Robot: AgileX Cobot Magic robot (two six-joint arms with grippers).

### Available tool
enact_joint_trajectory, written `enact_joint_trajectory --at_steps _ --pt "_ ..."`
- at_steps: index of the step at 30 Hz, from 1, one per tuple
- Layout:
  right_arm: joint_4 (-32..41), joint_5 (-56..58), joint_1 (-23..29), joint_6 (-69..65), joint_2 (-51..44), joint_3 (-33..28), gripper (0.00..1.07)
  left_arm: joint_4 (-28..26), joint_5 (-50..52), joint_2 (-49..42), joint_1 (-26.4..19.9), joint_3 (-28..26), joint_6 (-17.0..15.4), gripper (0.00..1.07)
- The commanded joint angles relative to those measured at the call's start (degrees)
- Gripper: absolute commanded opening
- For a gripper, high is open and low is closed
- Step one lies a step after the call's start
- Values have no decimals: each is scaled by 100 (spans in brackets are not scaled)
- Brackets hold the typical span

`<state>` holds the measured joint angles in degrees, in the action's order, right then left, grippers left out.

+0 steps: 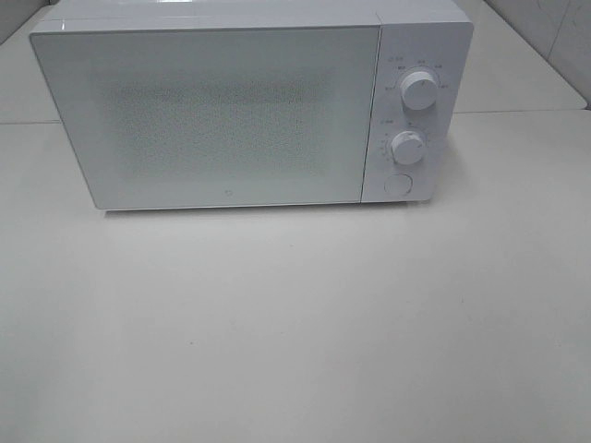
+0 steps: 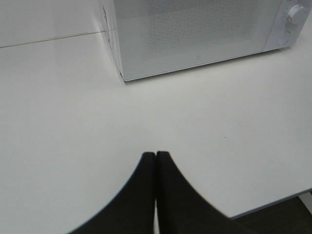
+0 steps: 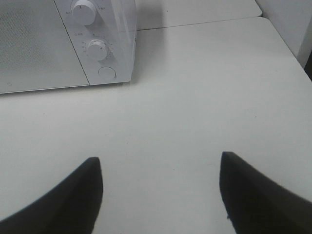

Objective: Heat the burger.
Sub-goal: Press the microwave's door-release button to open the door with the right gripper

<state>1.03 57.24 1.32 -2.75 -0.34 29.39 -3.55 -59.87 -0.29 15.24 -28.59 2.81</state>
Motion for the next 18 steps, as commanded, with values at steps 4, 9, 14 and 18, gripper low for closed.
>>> enact_joint_trajectory --at_steps 4,9,14,18 --pt "40 -17 17 17 -138 -17 67 -11 52 -115 -17 17 -11 0" --pt "40 -17 17 17 -138 -17 67 -11 52 -115 -17 17 -11 0" --pt "40 -23 17 17 -138 -17 67 -11 52 -115 -17 17 -11 0" --pt "40 -23 17 17 -138 -17 67 -11 52 -115 -17 17 -11 0"
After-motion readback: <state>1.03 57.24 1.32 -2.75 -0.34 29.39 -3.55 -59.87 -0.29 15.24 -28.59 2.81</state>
